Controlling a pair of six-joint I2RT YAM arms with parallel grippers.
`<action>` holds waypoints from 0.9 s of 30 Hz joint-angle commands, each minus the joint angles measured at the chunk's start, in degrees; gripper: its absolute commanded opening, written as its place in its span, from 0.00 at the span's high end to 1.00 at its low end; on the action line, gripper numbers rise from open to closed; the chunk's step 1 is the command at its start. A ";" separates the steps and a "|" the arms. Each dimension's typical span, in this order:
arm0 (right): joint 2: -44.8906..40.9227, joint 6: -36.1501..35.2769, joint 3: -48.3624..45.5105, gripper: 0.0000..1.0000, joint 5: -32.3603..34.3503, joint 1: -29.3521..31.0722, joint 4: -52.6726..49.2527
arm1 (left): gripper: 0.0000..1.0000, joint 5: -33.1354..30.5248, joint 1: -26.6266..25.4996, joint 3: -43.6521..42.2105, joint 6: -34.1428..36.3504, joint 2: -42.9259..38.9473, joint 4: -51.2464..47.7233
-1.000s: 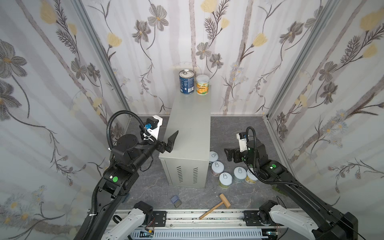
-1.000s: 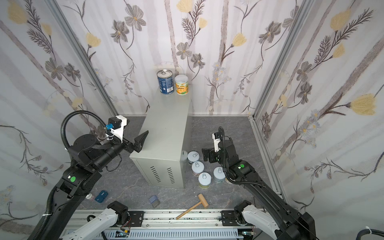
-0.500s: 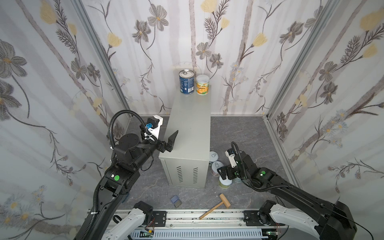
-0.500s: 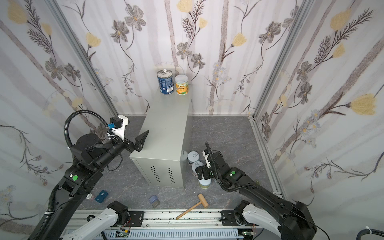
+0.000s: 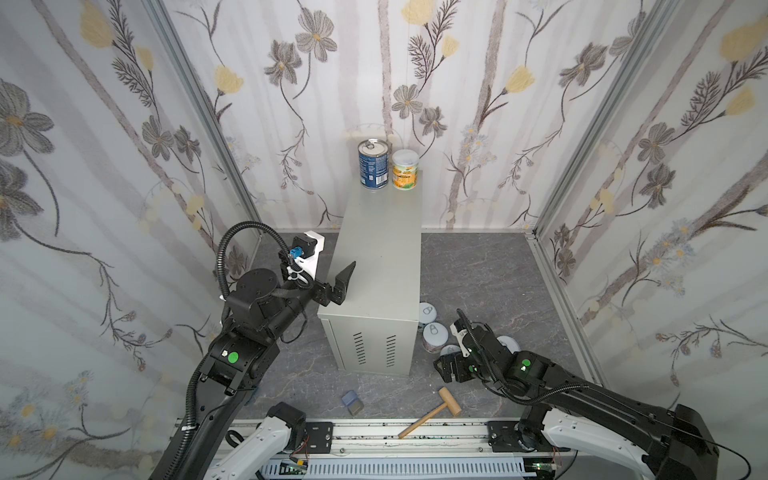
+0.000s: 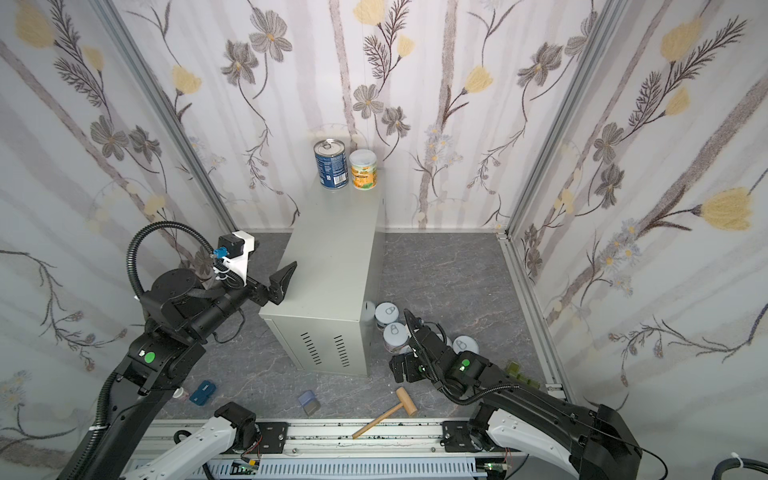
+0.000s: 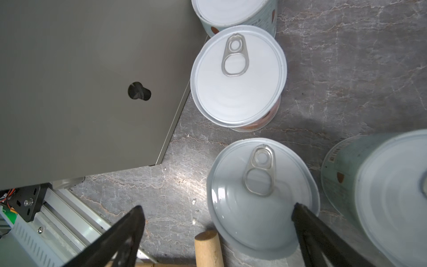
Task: Place and organize the canned foods onto the counter
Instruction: 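Lower the right gripper over the green-label can on the floor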
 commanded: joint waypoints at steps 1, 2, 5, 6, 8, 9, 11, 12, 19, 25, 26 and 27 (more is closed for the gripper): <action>1.13 3.36 -0.60 0.00 3.79 0.28 0.70 | 0.00 0.48 0.02 -0.29 -0.18 -0.34 1.91; 1.49 3.52 -0.83 0.00 4.28 0.46 1.01 | 0.00 0.51 0.09 -0.32 -0.17 -0.38 1.93; 1.23 3.72 -0.48 0.01 5.50 1.02 1.39 | 0.00 0.69 0.10 -0.32 -0.04 -0.34 1.88; 0.42 3.65 -0.23 0.00 6.01 1.25 1.50 | 0.00 0.62 0.13 -0.32 0.00 -0.25 1.88; -2.75 3.16 -0.06 0.00 6.50 1.86 2.20 | 0.00 0.67 0.14 -0.41 0.09 -0.29 1.91; -4.31 3.18 -0.03 0.00 6.61 1.88 2.12 | 0.00 0.70 0.14 -0.35 0.09 -0.25 1.83; -7.19 3.79 -0.14 0.00 7.51 1.87 0.79 | 0.00 0.98 0.14 -0.41 0.06 -0.16 1.88; -7.91 4.23 -0.07 0.00 7.75 1.87 -0.28 | 0.00 1.05 0.14 -0.37 0.02 -0.13 1.85; -8.46 6.96 -2.50 0.00 7.33 1.85 -3.24 | 0.00 1.57 0.32 -0.48 -0.25 -0.16 2.01; -3.19 7.08 -3.99 0.00 6.51 1.86 1.71 | 0.00 1.47 0.32 -0.59 -0.13 -0.26 2.01; -2.10 6.94 -4.01 0.00 6.38 1.91 2.98 | 0.00 1.39 0.32 -0.65 -0.11 -0.27 2.17; -1.22 6.82 -4.01 0.00 6.31 1.91 4.10 | 0.00 1.32 0.32 -0.67 -0.09 -0.26 2.15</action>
